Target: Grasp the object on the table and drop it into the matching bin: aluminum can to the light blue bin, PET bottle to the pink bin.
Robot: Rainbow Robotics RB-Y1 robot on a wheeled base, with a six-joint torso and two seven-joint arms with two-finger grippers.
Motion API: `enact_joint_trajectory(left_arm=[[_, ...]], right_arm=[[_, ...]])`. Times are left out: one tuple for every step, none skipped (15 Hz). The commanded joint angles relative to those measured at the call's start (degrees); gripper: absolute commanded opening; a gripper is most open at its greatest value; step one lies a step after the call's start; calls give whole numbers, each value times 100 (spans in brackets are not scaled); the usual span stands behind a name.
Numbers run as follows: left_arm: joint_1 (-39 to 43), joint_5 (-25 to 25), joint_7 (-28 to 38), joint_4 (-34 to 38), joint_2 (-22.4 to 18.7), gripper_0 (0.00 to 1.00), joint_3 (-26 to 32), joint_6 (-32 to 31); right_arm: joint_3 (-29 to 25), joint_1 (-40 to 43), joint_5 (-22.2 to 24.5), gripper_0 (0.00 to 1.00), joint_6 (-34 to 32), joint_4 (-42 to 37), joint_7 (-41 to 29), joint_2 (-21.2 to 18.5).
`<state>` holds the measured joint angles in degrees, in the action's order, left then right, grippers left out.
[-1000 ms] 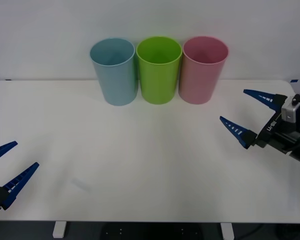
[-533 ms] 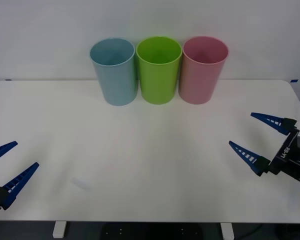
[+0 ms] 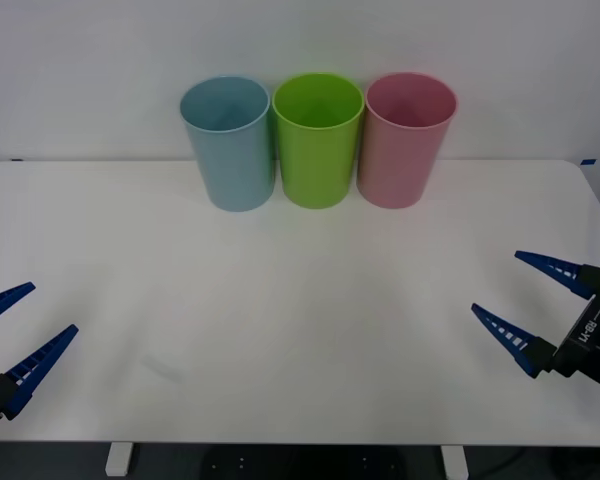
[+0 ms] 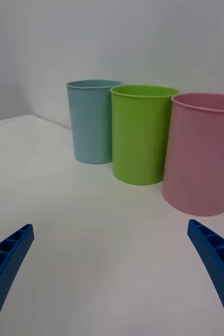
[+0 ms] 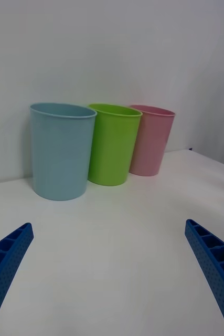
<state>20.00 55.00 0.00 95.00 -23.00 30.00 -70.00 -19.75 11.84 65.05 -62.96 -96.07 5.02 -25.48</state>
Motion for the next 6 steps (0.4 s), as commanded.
enact_joint_trajectory(left_arm=[[0,0,0,0,0,100,0,0],[0,0,0,0,0,100,0,0],[0,0,0,0,0,100,0,0],[0,0,0,0,0,100,0,0],[0,0,0,0,0,100,0,0],[0,0,0,0,0,100,0,0]], right_arm=[[6,73,-2,100,3,0,-1,-1],[23,116,7,100,3,0,34,-1],[67,143,-2,100,3,0,52,-1],[67,143,-2,100,3,0,52,-1],[67,143,-2,100,3,0,52,-1],[67,143,-2,100,3,0,52,-1]])
